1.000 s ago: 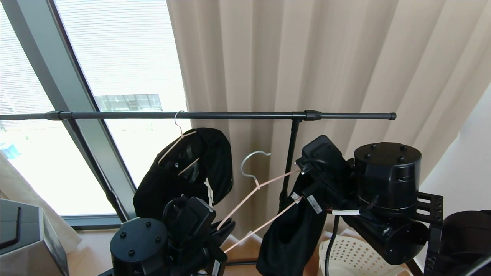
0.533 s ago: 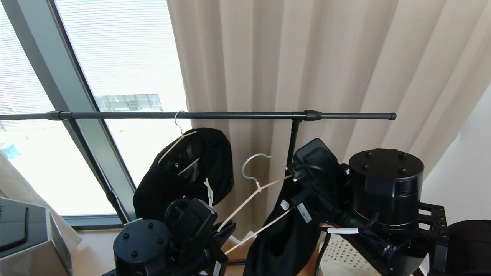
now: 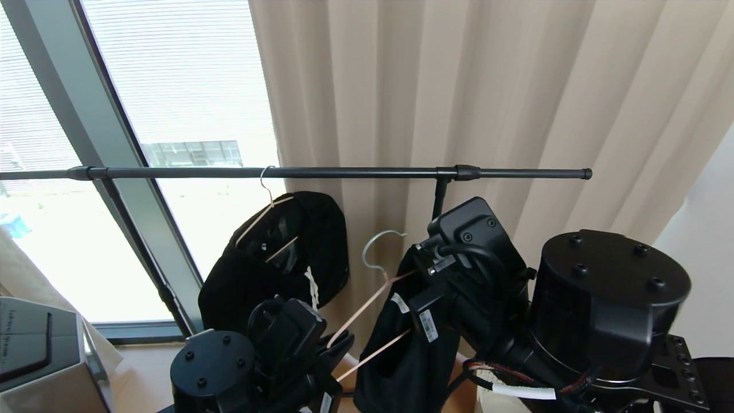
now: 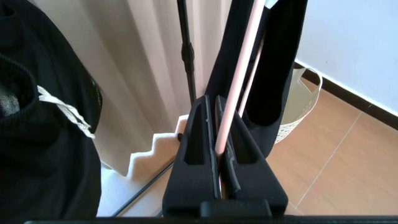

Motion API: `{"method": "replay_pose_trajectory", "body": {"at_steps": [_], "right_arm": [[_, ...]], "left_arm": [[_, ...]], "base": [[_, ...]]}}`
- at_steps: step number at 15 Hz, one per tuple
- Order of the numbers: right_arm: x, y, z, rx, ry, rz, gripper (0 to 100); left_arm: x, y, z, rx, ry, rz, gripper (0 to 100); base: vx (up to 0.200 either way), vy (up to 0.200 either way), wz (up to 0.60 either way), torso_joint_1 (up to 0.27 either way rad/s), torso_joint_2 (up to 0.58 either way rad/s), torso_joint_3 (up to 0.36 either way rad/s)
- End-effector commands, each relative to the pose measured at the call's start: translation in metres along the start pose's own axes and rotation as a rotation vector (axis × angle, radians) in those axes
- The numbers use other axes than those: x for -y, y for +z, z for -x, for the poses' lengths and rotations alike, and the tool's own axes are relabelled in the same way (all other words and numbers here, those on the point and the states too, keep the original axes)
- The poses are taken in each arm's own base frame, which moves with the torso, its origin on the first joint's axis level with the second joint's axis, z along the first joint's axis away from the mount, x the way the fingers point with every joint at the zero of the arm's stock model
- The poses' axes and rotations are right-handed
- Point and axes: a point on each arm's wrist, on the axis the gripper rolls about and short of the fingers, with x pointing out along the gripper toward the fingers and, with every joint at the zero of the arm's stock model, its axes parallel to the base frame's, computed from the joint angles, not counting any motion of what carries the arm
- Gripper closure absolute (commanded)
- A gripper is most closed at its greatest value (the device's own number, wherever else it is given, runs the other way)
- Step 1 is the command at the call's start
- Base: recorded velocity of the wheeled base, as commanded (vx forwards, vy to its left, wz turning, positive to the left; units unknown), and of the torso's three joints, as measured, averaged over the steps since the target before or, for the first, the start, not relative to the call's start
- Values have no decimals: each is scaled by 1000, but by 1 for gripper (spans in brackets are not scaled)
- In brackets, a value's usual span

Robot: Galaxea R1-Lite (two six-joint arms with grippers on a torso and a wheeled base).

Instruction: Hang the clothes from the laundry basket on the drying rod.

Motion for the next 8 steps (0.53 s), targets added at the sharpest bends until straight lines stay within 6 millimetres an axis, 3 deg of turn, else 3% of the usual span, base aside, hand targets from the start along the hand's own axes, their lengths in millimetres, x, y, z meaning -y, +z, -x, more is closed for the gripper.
{"method": "replay_pose_trajectory", "body": {"at_steps": [1, 4, 8], "right_arm": [[-4, 2, 5, 10, 23, -5, 100], [-5, 6, 18, 33, 70, -20, 100], [4, 8, 10, 35, 33, -29, 100]], "left_arm": [[0, 0, 0, -2, 0, 0, 100], [-1, 2, 1, 24, 8, 1, 100], [-1, 3, 6, 55, 2, -2, 100]], "base": [[0, 0, 0, 0, 0, 0], [0, 0, 0, 0, 0, 0], [0, 0, 0, 0, 0, 0]]}}
